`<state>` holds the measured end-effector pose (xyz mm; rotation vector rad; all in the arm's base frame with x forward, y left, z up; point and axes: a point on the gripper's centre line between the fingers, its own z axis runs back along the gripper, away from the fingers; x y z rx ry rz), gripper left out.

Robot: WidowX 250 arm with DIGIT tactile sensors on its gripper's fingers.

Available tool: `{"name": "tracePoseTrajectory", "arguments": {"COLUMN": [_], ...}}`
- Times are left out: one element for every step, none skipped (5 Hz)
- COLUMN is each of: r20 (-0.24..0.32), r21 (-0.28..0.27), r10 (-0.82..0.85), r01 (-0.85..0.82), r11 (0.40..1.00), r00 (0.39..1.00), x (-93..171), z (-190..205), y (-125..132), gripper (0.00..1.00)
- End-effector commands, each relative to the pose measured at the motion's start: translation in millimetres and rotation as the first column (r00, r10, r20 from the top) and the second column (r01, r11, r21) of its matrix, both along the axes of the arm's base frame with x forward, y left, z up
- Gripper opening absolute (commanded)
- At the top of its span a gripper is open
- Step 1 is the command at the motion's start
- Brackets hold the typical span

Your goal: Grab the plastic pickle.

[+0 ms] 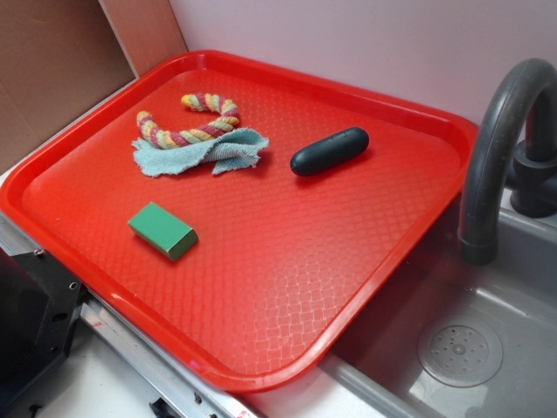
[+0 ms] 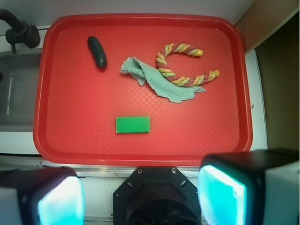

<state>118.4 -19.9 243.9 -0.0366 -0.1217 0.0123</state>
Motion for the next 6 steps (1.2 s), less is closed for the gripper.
{"name": "tracePoseTrajectory", "arguments": {"r20": [0.0,0.114,0.128,0.167,0.182,0.199], "r21": [0.0,-0.032,-0.049,-0.073,-0.055,0.008], "r10": [0.0,0.121,0.14,0.097,0.053,0.035], "r01": [0.0,-0.118,-0.135,-0.086,-0.044,-0.037], "r11": [1.0,0.993,0.99,0.994,0.998,0.999], "r00": [1.0,0.986,0.982,0.981,0.982,0.979], "x": [0.0,15.1,32.4,59.5,84.2,111.4], "z": [0.0,-13.4,-27.0,-47.2,-63.7,-86.6], "y": [0.0,-7.0,-15.5,-34.3,-50.1,-64.6], "gripper": [1.0,1.0,1.0,1.0,1.0,1.0]}}
